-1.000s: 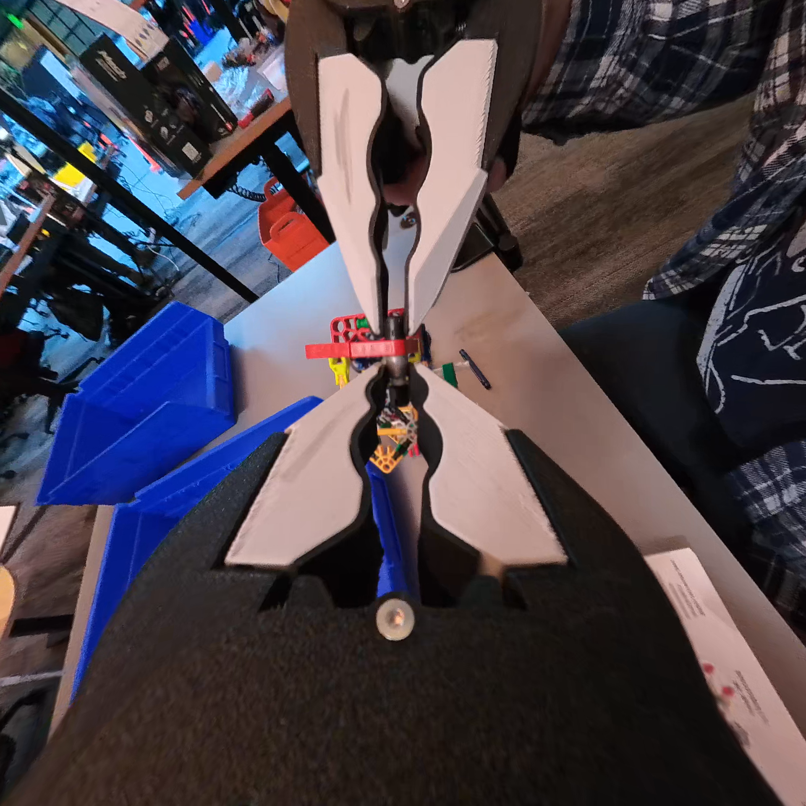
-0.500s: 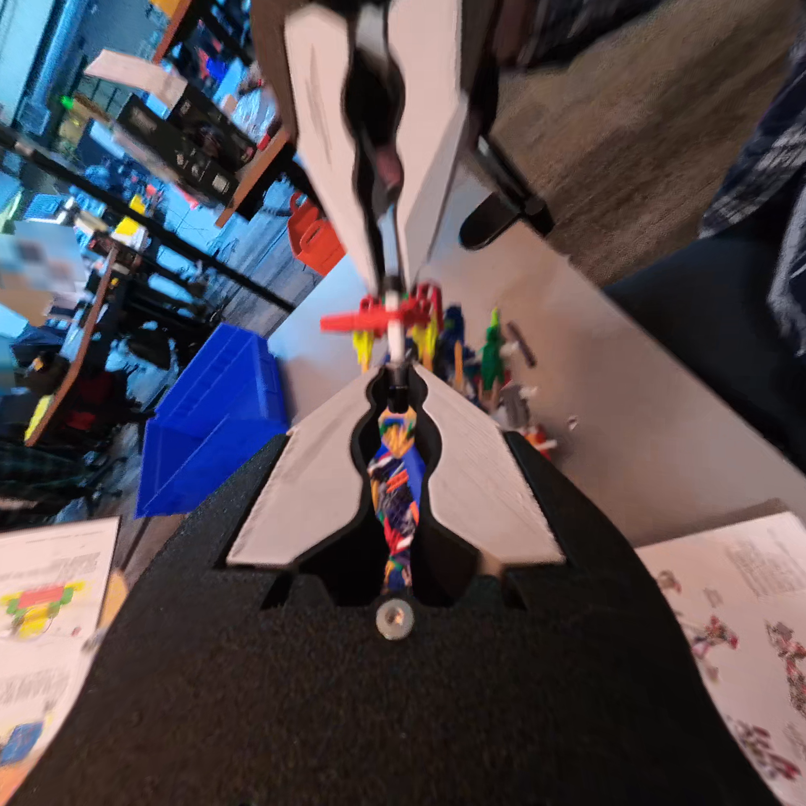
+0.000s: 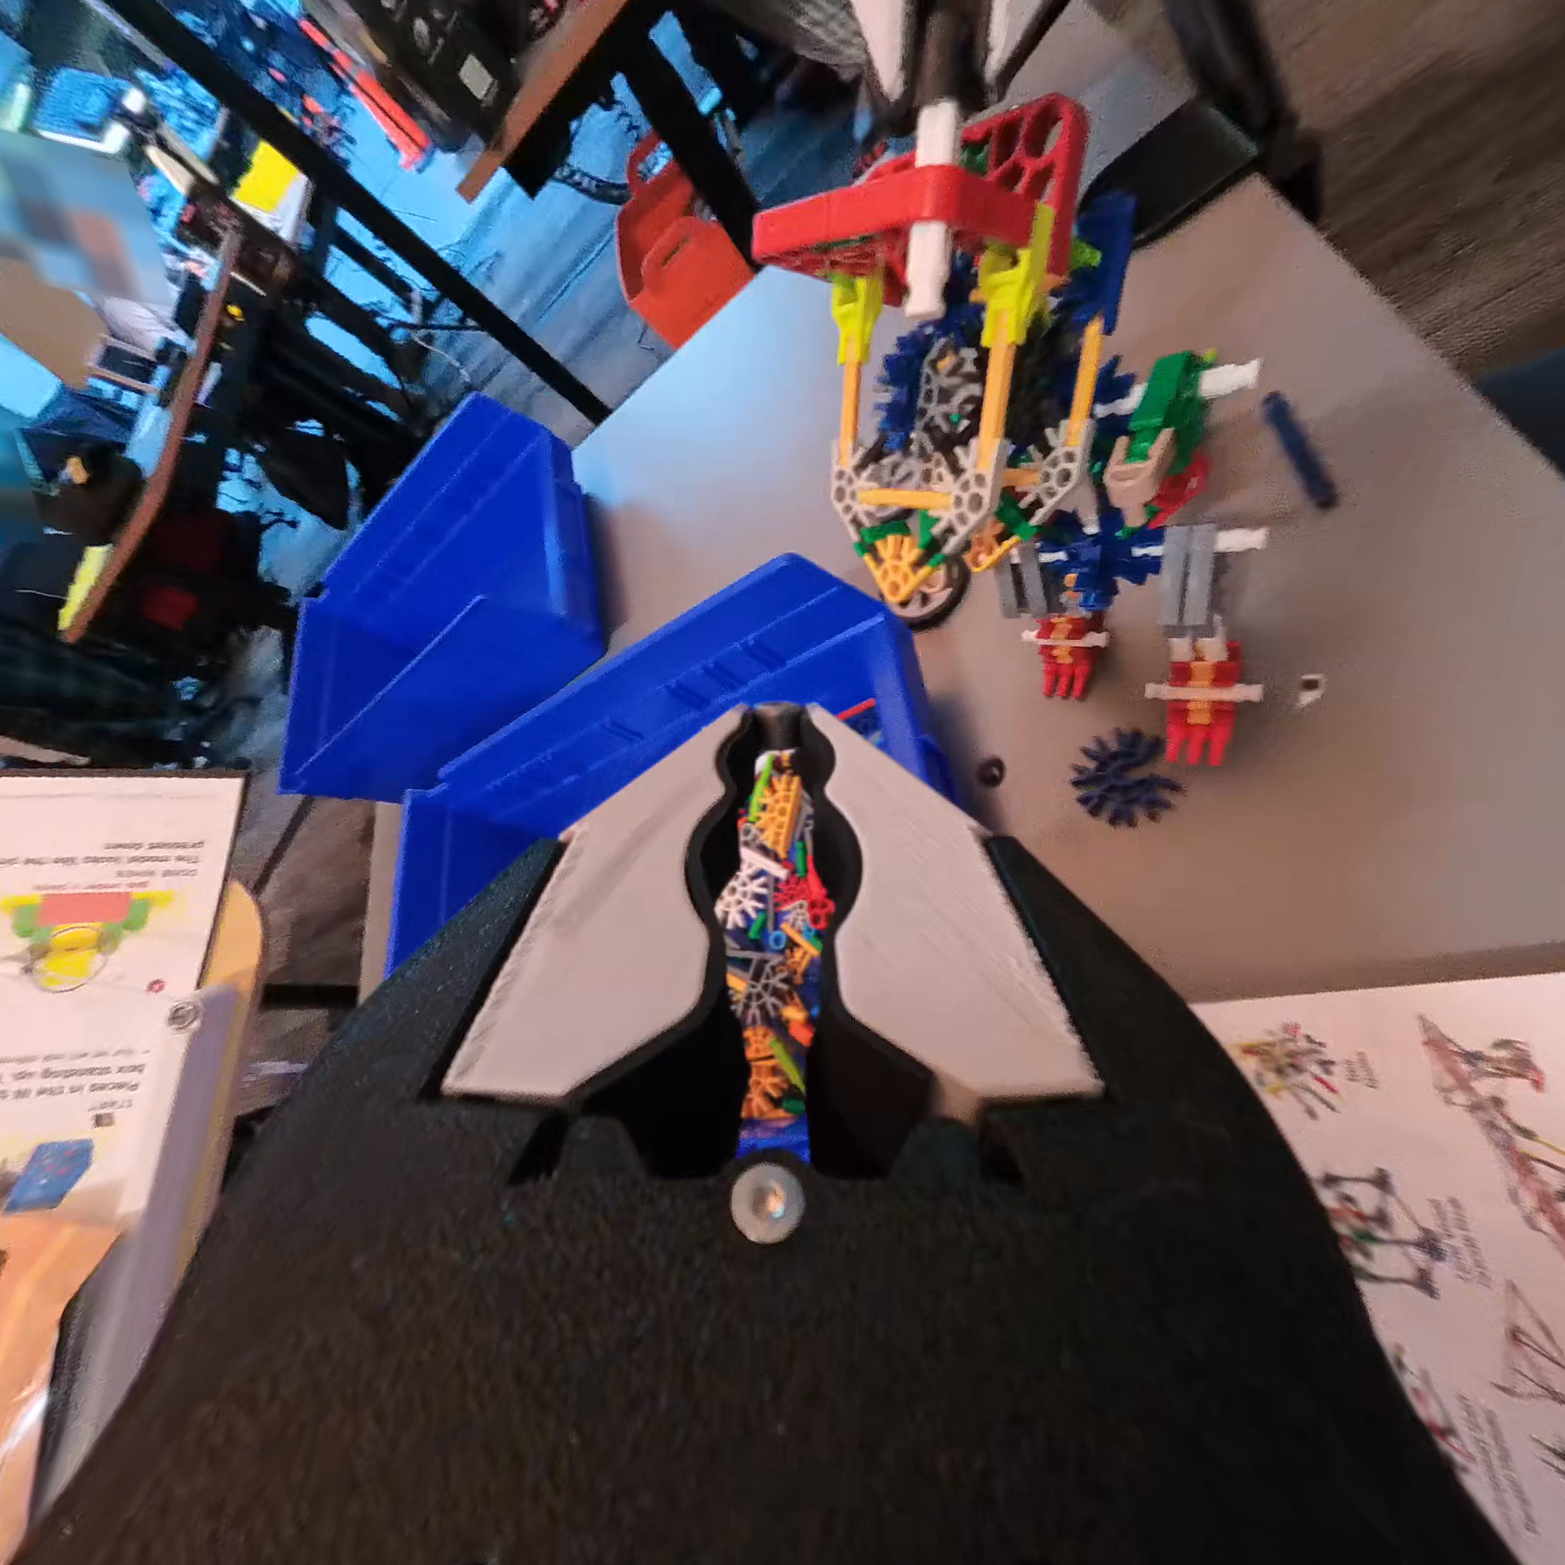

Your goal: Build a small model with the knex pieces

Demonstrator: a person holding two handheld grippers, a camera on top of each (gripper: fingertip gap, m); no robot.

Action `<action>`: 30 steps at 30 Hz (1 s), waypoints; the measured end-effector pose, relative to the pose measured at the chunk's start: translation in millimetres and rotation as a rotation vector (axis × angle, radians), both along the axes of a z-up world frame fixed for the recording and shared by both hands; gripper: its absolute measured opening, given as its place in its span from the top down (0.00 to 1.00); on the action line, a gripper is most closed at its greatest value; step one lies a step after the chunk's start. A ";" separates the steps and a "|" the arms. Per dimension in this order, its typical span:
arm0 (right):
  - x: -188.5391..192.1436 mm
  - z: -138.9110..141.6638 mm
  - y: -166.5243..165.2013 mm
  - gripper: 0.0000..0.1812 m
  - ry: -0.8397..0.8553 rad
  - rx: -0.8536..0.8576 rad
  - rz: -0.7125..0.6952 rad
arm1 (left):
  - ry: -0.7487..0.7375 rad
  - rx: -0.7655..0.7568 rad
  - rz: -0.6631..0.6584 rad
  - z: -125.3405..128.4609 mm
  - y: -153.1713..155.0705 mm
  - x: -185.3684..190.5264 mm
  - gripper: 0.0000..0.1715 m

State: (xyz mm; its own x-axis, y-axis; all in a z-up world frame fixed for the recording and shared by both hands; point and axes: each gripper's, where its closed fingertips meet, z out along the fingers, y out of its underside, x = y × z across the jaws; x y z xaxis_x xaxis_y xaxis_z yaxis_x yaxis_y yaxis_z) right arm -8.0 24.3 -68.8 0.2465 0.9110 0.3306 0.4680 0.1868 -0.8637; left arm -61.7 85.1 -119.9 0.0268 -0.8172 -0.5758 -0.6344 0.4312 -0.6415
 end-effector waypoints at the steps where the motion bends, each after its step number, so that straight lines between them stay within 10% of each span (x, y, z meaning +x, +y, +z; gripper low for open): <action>1: -2.1 -1.0 1.5 0.96 0.002 0.003 0.000 | 0.003 -0.006 0.013 -1.1 4.7 -0.3 0.96; 7: -5.3 -4.0 11.5 0.96 0.005 0.011 -0.012 | 0.071 -0.025 0.275 -19.8 65.7 -18.2 0.94; 10: -3.9 -5.0 14.6 0.96 0.014 -0.006 -0.011 | 0.117 -0.089 0.436 -36.2 92.4 -30.6 0.69; 15: -1.1 -6.2 16.4 0.96 0.013 -0.005 -0.015 | 0.136 -0.109 0.417 -37.9 81.0 -21.5 0.66; 21: -0.7 -9.5 18.2 0.96 0.022 -0.009 -0.012 | 0.136 -0.285 0.248 -34.4 -7.3 -21.7 0.68; 28: 3.0 -14.0 19.6 0.96 0.050 -0.022 -0.018 | 0.302 -0.488 0.173 -140.1 -126.5 -21.7 0.74; 30: 2.5 -14.8 18.8 0.96 0.063 -0.021 -0.017 | 0.187 -0.489 0.143 -137.3 -142.1 6.6 0.73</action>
State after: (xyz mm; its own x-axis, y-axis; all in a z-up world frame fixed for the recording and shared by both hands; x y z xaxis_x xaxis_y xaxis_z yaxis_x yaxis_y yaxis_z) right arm -5.5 43.2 -83.6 0.2820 0.9128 0.2953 0.4159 0.1611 -0.8950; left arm -55.1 -57.0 -257.2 0.0910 -0.9867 -0.1346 -0.7875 0.0115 -0.6162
